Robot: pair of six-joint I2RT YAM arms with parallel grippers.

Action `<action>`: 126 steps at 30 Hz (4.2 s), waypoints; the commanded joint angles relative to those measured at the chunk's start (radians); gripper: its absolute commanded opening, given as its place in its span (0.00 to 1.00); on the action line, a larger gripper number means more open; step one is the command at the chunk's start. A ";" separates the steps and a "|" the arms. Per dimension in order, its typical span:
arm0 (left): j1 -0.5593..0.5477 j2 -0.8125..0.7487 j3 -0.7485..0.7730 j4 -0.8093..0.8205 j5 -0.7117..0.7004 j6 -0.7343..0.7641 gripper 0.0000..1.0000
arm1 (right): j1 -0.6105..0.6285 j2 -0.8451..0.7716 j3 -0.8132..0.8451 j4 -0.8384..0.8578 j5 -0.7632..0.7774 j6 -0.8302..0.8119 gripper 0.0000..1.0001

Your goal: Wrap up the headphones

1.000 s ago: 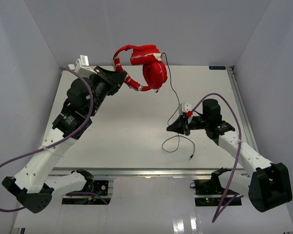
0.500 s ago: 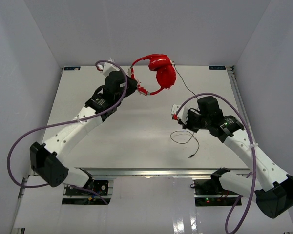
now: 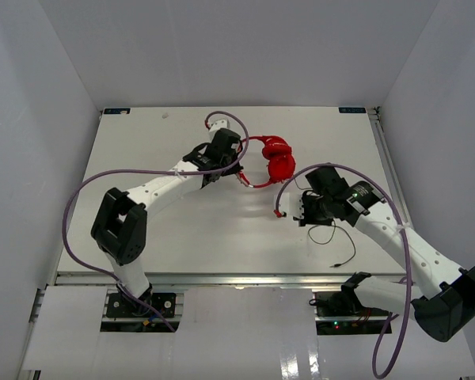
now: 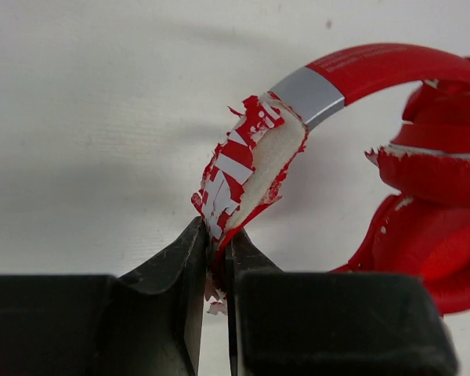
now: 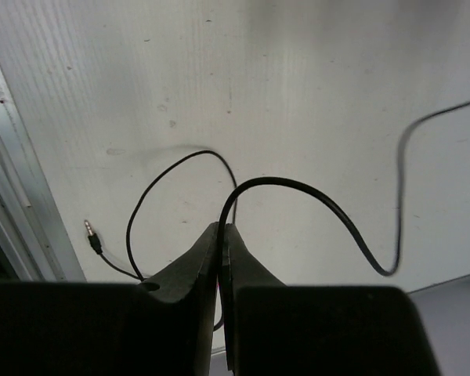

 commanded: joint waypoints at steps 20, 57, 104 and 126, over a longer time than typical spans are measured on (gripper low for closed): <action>-0.066 -0.039 -0.093 0.133 0.188 0.182 0.00 | 0.006 0.065 0.291 -0.108 -0.041 -0.123 0.08; -0.077 0.090 -0.095 0.366 0.645 0.080 0.00 | 0.013 0.160 0.402 -0.107 -0.116 -0.186 0.08; -0.077 -0.414 -0.491 0.367 0.963 0.360 0.00 | -0.368 0.244 0.322 0.193 -0.442 0.159 0.08; -0.077 -0.392 -0.360 0.482 0.932 0.076 0.00 | -0.487 0.220 0.187 0.175 -0.982 0.137 0.09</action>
